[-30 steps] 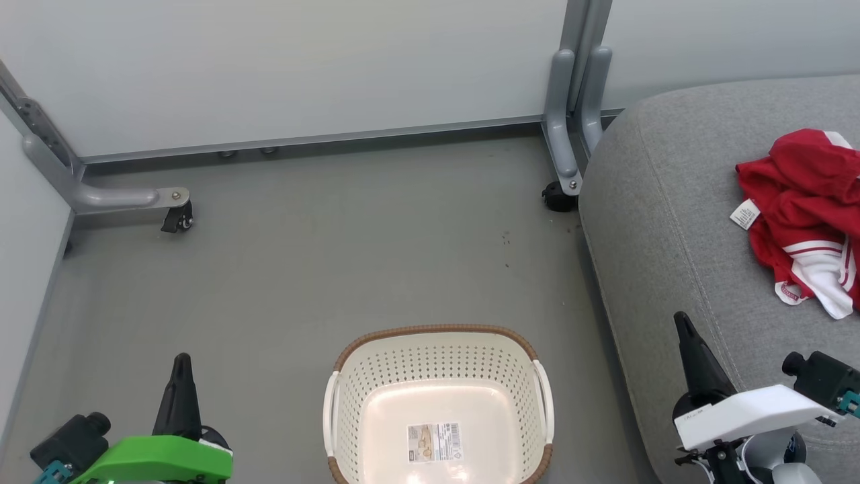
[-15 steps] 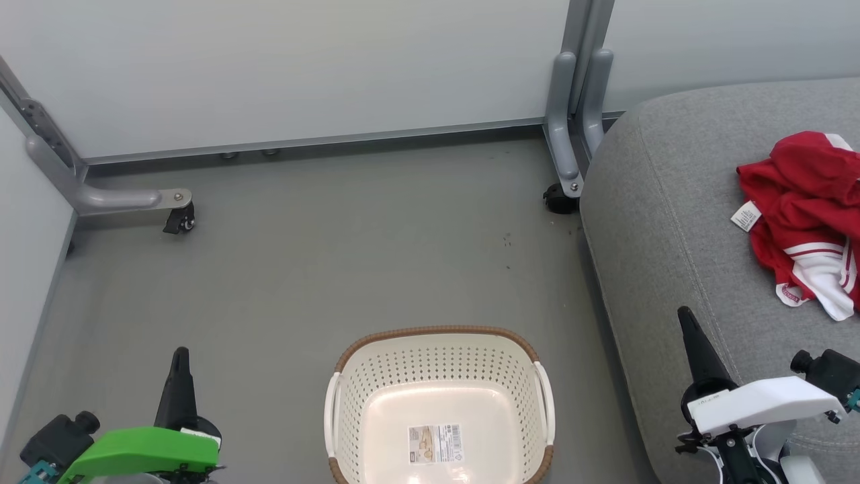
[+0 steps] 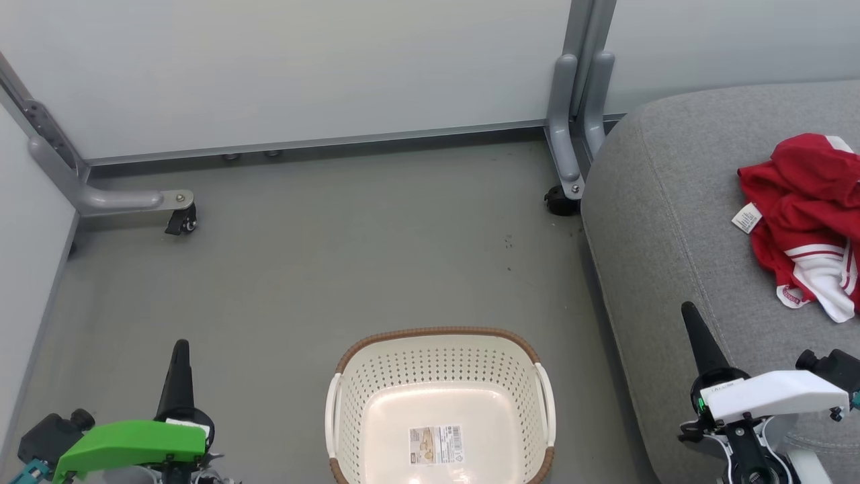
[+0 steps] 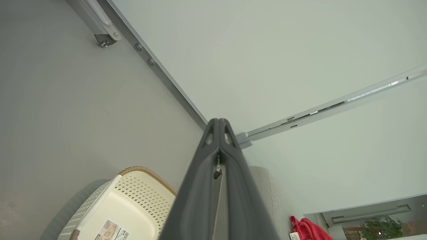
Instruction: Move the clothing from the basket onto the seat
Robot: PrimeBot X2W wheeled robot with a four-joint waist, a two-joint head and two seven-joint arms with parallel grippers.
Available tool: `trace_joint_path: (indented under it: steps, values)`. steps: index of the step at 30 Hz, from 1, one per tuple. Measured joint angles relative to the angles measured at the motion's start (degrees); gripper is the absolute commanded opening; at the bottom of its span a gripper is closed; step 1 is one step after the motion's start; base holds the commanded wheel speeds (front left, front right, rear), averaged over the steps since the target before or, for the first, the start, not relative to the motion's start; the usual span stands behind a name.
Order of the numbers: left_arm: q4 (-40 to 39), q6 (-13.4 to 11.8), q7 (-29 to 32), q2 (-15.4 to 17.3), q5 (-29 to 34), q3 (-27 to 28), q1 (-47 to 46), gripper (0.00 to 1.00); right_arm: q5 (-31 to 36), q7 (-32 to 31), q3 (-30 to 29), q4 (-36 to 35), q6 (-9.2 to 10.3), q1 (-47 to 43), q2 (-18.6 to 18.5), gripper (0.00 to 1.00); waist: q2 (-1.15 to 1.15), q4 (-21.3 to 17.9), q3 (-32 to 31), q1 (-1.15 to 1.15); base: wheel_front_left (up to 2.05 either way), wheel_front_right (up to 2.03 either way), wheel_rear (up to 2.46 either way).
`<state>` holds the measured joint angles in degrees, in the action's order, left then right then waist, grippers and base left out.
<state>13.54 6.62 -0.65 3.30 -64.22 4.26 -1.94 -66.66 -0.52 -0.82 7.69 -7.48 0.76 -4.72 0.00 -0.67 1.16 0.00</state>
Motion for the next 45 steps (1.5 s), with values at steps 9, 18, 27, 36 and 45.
trace_joint_path:
  steps: [9, 18, 27, 36, 45]
  values:
    - [0.08, 0.18, 1.20, -0.09, -4.97, 0.51, -0.88, 0.00, -5.05, -0.74, -0.45, 1.14, 0.00, 0.82, -0.01, 0.00, 0.00, 0.10, -0.15, 0.00, 0.00, 0.00, 0.00]
    - [0.15, 0.26, 2.53, -0.14, -9.85, 0.90, -1.35, 0.00, -9.79, -1.42, -0.97, 2.18, 0.00, 1.87, -0.01, 0.00, 0.00, 0.20, -0.29, 0.00, 0.00, 0.00, 0.00]
    - [0.24, 0.43, 3.63, -0.22, -14.17, 1.18, -2.16, 0.00, -14.04, -1.94, -1.53, 3.16, 0.00, 2.48, 0.00, 0.00, 0.00, 0.30, -0.44, 0.00, 0.00, 0.00, 0.00]
    - [0.32, 0.48, 4.70, -0.29, -18.15, 1.42, -2.41, 0.00, -18.02, -2.50, -2.02, 4.05, 0.00, 3.14, 0.02, 0.00, 0.00, 0.40, -0.59, 0.00, 0.00, 0.00, 0.00]
    - [0.38, 0.52, 5.64, -0.33, -21.96, 1.70, -2.94, 0.00, -21.65, -3.12, -2.47, 4.93, 0.01, 4.01, 0.07, 0.00, 0.00, 0.50, -0.73, 0.00, 0.00, 0.00, 0.00]
